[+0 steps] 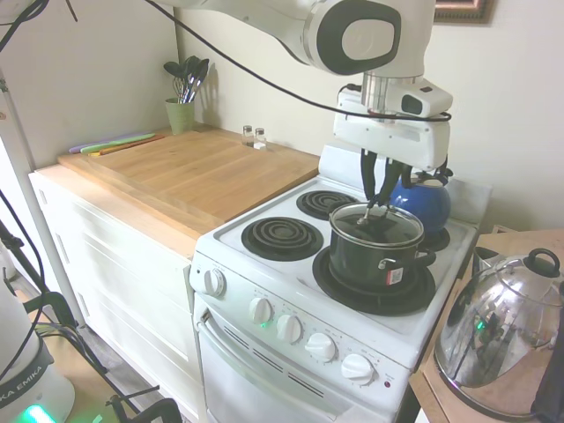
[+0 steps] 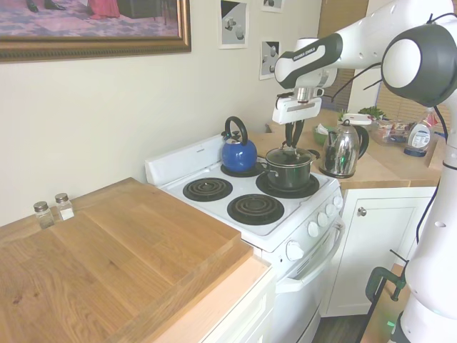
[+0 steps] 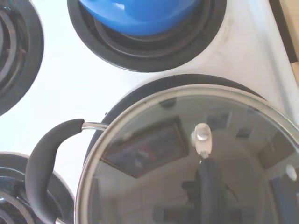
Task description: Uncover the lid of the pot
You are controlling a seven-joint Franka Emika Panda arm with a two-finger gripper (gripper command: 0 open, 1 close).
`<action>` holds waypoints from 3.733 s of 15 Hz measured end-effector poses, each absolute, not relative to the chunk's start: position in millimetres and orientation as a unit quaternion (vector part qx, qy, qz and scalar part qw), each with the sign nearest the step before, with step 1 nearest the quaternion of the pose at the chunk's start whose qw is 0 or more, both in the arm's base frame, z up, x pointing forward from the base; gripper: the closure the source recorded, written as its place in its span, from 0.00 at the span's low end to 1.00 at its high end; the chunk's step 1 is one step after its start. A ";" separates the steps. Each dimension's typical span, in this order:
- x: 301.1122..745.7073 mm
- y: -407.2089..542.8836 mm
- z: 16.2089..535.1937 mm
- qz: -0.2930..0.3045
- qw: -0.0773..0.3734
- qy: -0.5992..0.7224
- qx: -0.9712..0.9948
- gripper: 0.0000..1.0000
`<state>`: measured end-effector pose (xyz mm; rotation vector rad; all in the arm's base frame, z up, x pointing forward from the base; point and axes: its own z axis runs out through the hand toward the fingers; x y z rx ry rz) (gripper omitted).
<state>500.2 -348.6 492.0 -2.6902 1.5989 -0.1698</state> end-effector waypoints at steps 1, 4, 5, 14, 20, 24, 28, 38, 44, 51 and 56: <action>500.3 -349.0 491.9 -0.054 0.003 0.510 -0.858 1.00; 502.1 -349.4 492.1 -0.055 0.003 0.510 -0.858 1.00; 502.3 -349.3 492.1 -0.055 0.003 0.510 -0.859 1.00; 471.0 -363.3 539.5 -0.086 0.017 0.514 -0.853 1.00; 478.1 -247.0 607.7 -0.127 -0.021 0.475 -0.871 1.00; 473.5 -85.5 629.3 -0.147 -0.053 0.446 -0.881 1.00; 477.6 59.8 600.8 -0.150 -0.071 0.403 -0.900 1.00; 588.3 173.3 472.1 -0.089 -0.090 0.373 -0.919 1.00; 617.0 177.1 428.8 -0.070 -0.101 0.374 -0.919 1.00; 634.5 161.2 399.4 -0.057 -0.110 0.386 -0.914 1.00; 636.5 157.0 396.2 -0.051 -0.111 0.388 -0.914 0.00</action>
